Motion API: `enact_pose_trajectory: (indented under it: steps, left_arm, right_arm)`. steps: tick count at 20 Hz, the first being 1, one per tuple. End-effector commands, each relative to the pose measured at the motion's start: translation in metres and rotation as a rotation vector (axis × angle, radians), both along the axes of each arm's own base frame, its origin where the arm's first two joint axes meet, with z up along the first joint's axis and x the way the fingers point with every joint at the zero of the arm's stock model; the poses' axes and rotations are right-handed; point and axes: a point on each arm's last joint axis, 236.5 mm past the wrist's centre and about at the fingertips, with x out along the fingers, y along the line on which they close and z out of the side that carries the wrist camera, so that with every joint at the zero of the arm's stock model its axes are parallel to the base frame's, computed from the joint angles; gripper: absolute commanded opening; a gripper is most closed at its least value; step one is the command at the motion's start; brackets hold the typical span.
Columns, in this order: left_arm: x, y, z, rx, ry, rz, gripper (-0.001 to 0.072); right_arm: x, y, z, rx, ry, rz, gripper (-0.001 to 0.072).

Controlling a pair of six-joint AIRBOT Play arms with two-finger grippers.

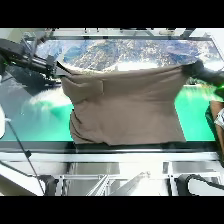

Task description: Fold the shirts.

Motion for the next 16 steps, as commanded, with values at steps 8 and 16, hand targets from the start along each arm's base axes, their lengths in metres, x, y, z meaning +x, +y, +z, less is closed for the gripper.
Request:
enact_pose_trajectory:
  steps: [8,16]
  left_arm:
    - [0.051,0.015,-0.090,0.023,0.107,0.110,0.0020]
    - [0.014,0.010,-0.080,0.009,0.212,-0.004,0.0021]
  right_arm:
    - [0.020,-0.028,-0.051,0.039,0.044,-0.016,0.0015]
    - [-0.033,-0.059,-0.072,0.130,0.165,0.098,0.0016]
